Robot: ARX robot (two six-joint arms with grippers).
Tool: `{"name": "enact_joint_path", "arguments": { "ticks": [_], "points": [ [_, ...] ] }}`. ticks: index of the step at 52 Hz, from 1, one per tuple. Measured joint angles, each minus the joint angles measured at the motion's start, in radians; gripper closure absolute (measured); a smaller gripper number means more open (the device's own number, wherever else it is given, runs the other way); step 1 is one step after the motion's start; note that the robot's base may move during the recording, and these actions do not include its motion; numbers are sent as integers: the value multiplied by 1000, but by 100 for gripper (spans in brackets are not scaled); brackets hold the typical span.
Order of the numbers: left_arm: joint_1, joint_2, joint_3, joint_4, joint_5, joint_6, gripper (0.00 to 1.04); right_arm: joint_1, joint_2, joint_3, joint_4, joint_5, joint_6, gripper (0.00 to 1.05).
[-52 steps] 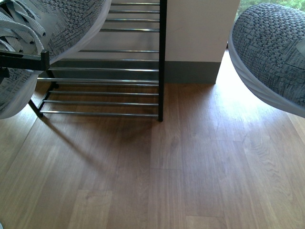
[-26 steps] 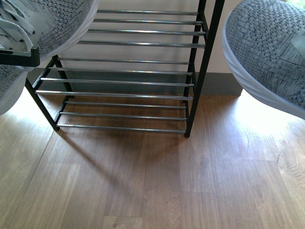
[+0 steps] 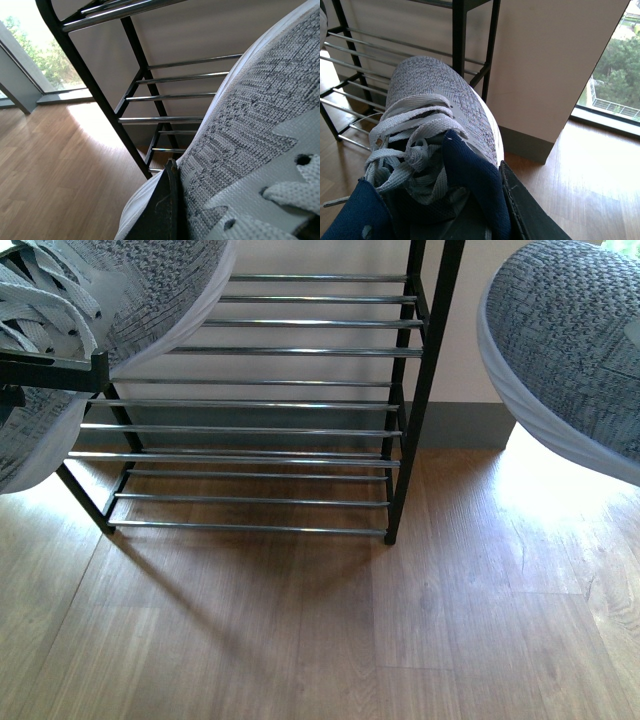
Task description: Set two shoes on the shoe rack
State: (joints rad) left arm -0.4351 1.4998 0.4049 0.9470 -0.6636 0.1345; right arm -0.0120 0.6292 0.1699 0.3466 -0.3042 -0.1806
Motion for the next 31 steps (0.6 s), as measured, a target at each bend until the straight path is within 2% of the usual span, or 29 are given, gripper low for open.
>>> {"name": "enact_joint_path", "arguments": {
  "ticks": [10, 26, 31],
  "points": [
    [-2, 0, 0, 0, 3, 0, 103, -2, 1, 0, 0, 25, 0, 103],
    [-1, 0, 0, 0, 12, 0, 103, -1, -2, 0, 0, 1, 0, 103],
    [14, 0, 0, 0, -35, 0, 103, 2, 0, 0, 0, 1, -1, 103]
  ]
}}
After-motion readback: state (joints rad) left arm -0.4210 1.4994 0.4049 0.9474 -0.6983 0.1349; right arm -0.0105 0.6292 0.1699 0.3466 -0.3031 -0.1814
